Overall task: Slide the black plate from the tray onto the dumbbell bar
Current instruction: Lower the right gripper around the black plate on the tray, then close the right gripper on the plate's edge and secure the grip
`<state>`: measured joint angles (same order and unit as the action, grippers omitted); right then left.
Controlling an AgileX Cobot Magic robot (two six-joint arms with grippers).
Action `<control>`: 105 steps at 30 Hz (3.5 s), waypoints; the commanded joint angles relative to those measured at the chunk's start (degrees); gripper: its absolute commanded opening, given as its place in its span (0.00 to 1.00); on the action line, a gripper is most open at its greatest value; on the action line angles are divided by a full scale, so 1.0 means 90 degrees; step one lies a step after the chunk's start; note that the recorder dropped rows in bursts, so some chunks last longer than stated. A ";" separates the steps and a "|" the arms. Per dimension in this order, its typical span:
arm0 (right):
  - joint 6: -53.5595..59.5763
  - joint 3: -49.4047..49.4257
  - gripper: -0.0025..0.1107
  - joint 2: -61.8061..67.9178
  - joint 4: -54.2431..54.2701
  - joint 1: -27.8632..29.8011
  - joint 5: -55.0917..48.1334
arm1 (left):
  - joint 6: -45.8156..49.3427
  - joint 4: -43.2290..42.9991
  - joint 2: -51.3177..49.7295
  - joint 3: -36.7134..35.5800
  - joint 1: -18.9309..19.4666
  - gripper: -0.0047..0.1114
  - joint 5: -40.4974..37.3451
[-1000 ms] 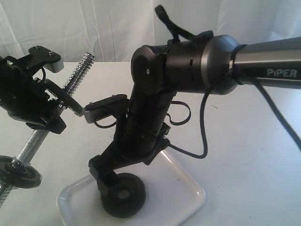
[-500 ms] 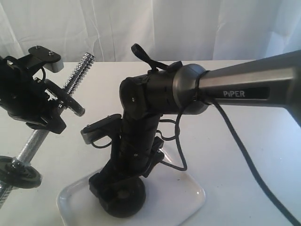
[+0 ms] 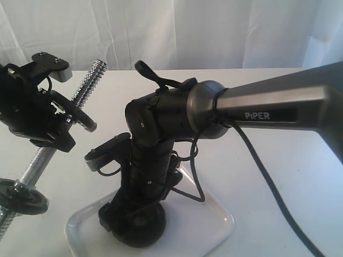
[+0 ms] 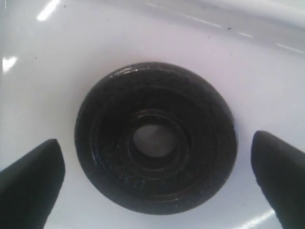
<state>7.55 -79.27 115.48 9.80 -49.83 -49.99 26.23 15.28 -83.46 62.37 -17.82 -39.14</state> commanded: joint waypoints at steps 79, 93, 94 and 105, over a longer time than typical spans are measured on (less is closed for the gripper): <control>-0.0370 -0.0010 0.95 0.0530 0.0737 -0.0052 -0.0512 | -0.0107 0.0394 0.0350 0.0230 0.0000 0.04 0.0100; -0.0073 -0.0010 0.95 0.0530 0.1254 -0.0052 -0.0151 | -0.0107 0.0405 0.0350 0.0230 0.0000 0.04 0.0088; 0.0005 -0.0010 0.95 0.0530 0.1256 -0.0052 -0.0062 | -0.0107 0.0405 0.0350 0.0230 0.0000 0.04 0.0088; -0.1160 -0.0010 0.95 0.0544 0.0259 -0.0082 0.0279 | -0.0107 0.0405 0.0350 0.0230 0.0000 0.04 0.0060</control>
<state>0.80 -80.34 118.64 19.36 -50.49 -46.27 25.80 15.17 -83.46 62.37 -17.82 -39.57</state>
